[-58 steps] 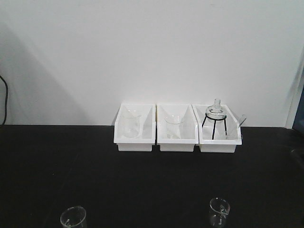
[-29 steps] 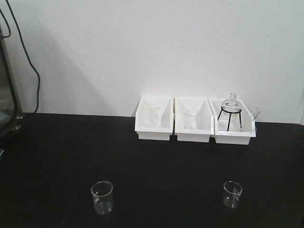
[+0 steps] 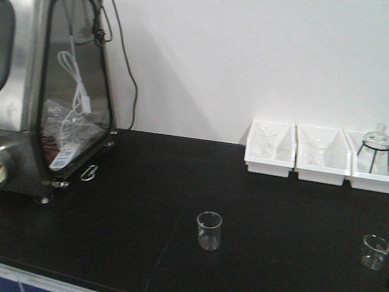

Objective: Sort red and green spoons into left cabinet
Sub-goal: 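Drive the base away from the bench holding both spoons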

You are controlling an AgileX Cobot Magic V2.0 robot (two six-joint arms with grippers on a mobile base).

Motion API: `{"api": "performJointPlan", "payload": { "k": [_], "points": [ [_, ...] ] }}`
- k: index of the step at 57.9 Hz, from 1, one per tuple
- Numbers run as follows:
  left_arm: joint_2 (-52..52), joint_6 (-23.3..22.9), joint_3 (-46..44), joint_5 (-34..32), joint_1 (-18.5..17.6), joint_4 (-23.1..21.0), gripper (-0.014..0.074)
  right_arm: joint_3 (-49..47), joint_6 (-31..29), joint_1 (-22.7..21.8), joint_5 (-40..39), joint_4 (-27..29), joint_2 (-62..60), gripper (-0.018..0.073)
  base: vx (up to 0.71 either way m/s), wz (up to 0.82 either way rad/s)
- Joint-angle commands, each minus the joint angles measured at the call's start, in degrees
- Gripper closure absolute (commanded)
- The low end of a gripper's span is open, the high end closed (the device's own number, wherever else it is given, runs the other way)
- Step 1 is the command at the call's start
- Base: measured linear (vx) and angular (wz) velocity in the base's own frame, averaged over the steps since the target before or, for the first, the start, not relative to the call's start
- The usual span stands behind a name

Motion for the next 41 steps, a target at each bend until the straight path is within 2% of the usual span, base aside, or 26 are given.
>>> {"api": "performJointPlan", "payload": {
  "k": [1,41],
  "points": [
    [0.3,-0.3,-1.5,-4.4,-0.4,-0.3,0.0596,-1.7,-0.1,-0.2,1.3,-0.7,0.4,0.0564,-0.14,0.56],
    [0.3,-0.3,-1.5,-4.2,-0.4,-0.3,0.0596,-1.7,-0.1,-0.2,1.3,-0.7,0.4,0.0564,-0.16,0.63]
  ]
}}
